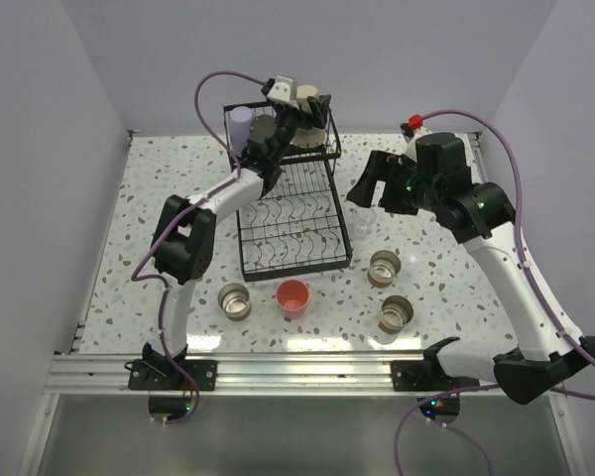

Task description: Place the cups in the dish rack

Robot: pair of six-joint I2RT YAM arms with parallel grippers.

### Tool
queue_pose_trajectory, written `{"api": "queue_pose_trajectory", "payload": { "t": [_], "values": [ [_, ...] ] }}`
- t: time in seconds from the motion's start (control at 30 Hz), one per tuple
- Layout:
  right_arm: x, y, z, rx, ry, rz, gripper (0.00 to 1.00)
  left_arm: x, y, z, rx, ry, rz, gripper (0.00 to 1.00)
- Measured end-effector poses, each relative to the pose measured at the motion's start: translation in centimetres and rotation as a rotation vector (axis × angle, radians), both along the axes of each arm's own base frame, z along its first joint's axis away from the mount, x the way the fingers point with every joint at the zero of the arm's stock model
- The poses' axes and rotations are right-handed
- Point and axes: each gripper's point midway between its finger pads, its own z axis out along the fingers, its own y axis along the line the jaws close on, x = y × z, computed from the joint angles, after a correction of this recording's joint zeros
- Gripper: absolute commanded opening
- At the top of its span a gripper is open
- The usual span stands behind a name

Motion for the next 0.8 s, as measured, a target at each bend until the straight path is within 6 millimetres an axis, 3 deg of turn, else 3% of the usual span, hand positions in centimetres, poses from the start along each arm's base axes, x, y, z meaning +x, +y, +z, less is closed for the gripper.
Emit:
{"api": "queue_pose_trajectory", "payload": {
  "t": [0.13, 0.57, 0.67, 0.8],
  "values": [
    [0.0, 0.1, 0.0, 0.002, 0.000, 0.003, 0.85, 0.1, 0.2, 0.0, -0.001, 0.004, 0.006, 1.00],
    [0.0, 0.1, -0.6, -0.001, 0.011, 0.005, 0.85, -0.3, -0.2, -0.6, 0.031, 0.046, -0.020, 1.00],
    [0.0, 0.1, -0.7, -0.001, 0.013, 0.006, 0.85, -0.3, -0.4, 0.8, 0.035, 0.044, -0.032, 1.00],
    [-0.1, 0.3, -0.8, 0.004, 0.018, 0.015, 0.85, -0.9, -0.5, 4.3, 0.019, 0.002, -0.048, 1.00]
  ]
}}
